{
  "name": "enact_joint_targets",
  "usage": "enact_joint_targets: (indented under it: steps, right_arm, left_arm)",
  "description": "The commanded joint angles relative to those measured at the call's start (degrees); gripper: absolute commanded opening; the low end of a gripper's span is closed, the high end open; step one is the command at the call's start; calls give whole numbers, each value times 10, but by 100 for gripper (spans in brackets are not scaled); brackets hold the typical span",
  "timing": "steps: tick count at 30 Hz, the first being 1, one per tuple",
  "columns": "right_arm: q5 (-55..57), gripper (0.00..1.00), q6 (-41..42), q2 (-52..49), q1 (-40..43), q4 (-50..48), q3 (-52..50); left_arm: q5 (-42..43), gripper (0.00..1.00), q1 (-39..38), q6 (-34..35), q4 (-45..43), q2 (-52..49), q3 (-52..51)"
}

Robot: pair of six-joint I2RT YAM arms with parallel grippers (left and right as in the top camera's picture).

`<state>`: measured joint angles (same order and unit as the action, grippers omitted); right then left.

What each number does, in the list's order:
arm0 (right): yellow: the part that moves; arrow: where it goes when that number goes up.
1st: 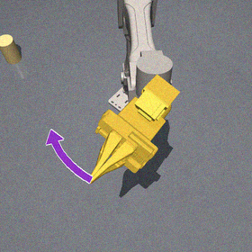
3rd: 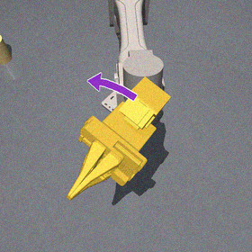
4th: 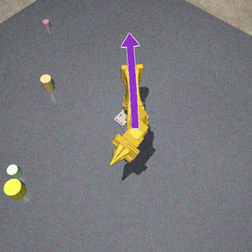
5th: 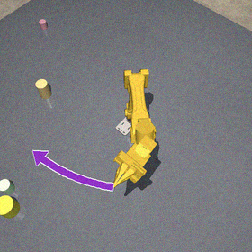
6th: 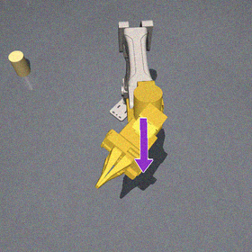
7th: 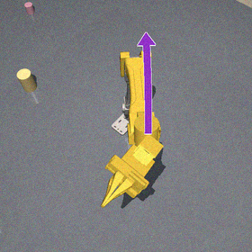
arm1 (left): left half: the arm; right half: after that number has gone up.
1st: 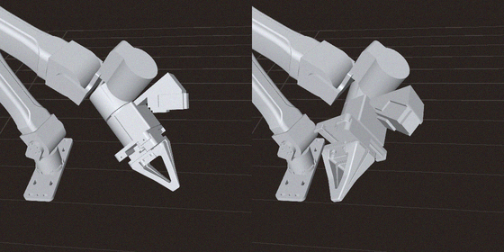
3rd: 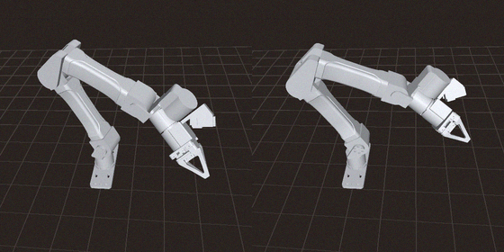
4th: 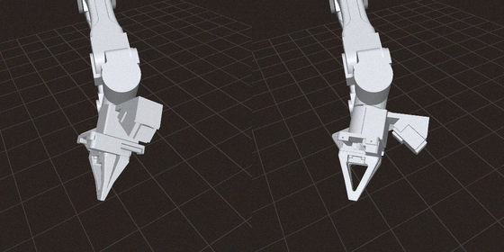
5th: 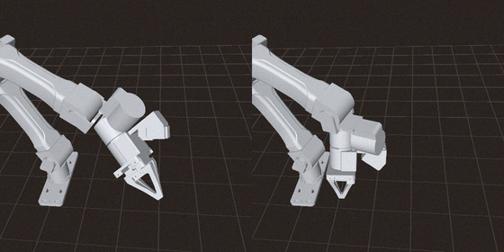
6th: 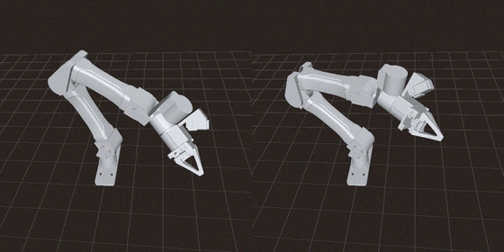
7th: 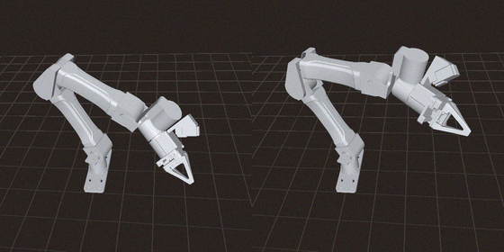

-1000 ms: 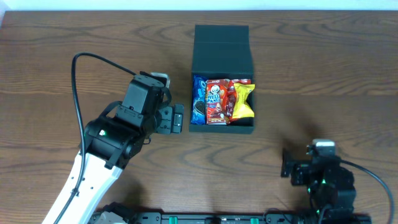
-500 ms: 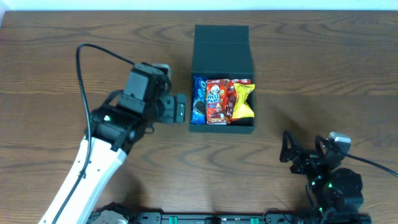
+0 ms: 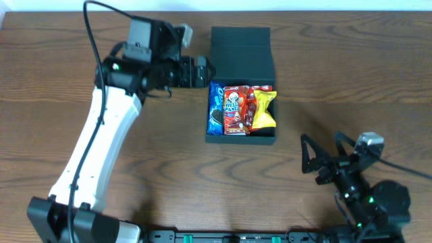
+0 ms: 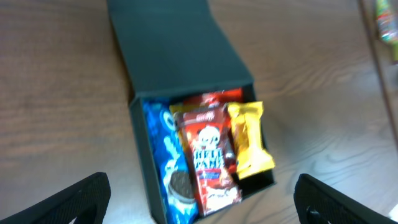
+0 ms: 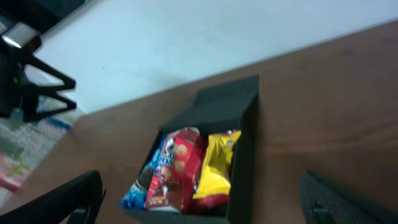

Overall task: Pack container
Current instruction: 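Move the left gripper to the top edge of the raised lid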

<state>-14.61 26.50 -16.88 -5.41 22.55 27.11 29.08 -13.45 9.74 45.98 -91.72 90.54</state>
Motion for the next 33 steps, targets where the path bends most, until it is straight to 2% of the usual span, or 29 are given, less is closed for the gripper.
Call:
enact_joint_targets:
  steps: [1, 7, 12, 20, 25, 33]
  right_arm:
    - [0, 99, -28, -61, 5, 29, 63]
    - [44, 99, -45, -176, 5, 100, 158]
    - [103, 99, -45, -265, 4, 188, 226]
    - [122, 99, -45, -392, -26, 278, 308]
    - [108, 99, -43, -416, -57, 273, 312]
    - [89, 99, -44, -423, -63, 292, 310]
  left_arm:
    - [57, 95, 32, -20, 0, -18, 36]
    - [87, 95, 87, -20, -10, -57, 50]
    - [102, 95, 105, -20, -34, -109, 61]
    - [144, 95, 105, 22, -32, -259, 205]
    - [145, 95, 105, 64, -38, -338, 292]
    - [175, 95, 103, 138, -59, -433, 341]
